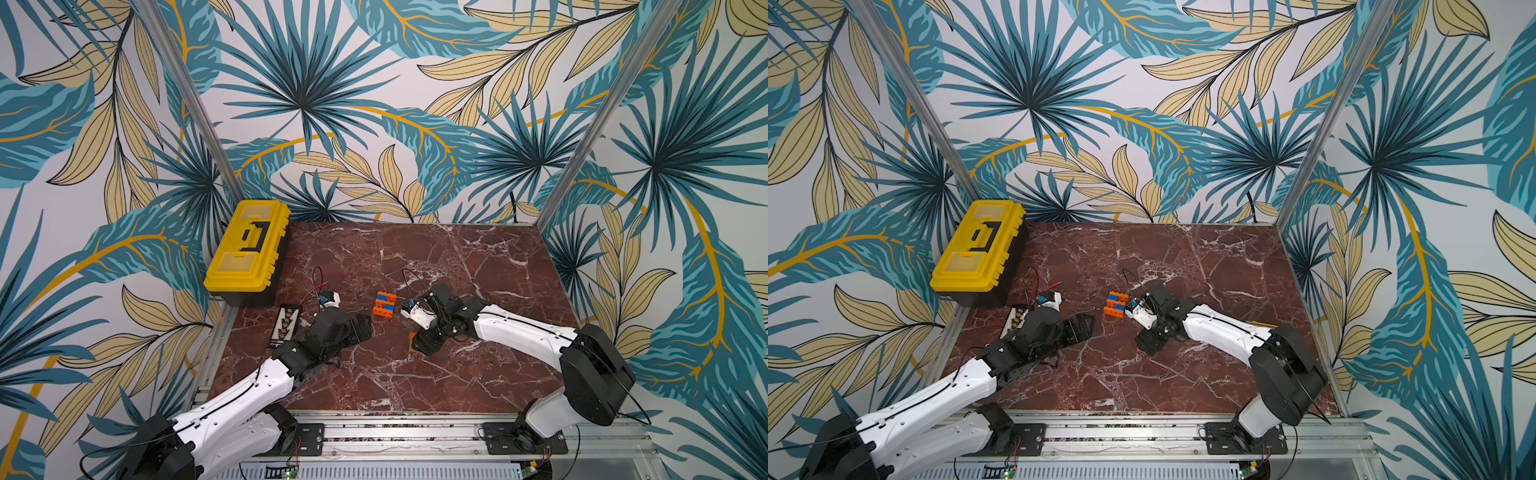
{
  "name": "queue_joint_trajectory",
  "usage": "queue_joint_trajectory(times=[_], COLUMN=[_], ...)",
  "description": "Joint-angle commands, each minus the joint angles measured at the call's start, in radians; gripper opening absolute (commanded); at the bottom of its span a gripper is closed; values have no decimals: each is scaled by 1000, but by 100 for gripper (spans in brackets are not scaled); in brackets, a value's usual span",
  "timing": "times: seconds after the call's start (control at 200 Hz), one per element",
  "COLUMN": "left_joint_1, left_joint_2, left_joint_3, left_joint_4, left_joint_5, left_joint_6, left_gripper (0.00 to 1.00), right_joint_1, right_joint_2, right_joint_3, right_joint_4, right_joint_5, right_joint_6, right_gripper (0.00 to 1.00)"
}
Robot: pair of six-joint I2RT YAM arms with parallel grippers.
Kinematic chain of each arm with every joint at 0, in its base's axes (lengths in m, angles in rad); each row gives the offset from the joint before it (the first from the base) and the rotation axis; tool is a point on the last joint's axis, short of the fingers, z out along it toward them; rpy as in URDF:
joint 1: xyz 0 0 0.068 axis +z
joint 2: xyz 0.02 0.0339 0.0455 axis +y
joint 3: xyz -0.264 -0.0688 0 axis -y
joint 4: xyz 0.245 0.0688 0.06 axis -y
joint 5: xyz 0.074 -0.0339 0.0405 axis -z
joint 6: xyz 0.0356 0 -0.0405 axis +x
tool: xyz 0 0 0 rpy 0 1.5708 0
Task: Assemble the number 5 with lego
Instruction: Adjust the lego brick at the center of the board.
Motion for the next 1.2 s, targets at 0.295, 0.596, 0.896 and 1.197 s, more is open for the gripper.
queue_joint_trajectory(times=[0.295, 0.596, 0.896, 1.197], left_joint_1=[6, 6, 7, 12], left_joint_2=[-10, 20, 37, 79], left_joint_3=[17, -2, -33, -51], left_joint_4=[0, 66, 112, 178], left_joint_5=[-17, -10, 13, 41], left_joint_6=[-24, -8, -6, -6], left_gripper=[100, 100, 100, 100], right_joint_1=[4, 5, 4, 4], right_joint_2=[44, 54, 78, 80], right_joint_3=[0, 21, 48, 63], right_joint_4=[0, -48, -85, -87], right_joint_5=[-6, 15, 29, 5], right_joint_6=[-1, -53, -75, -75], right_gripper=[75, 75, 74, 62])
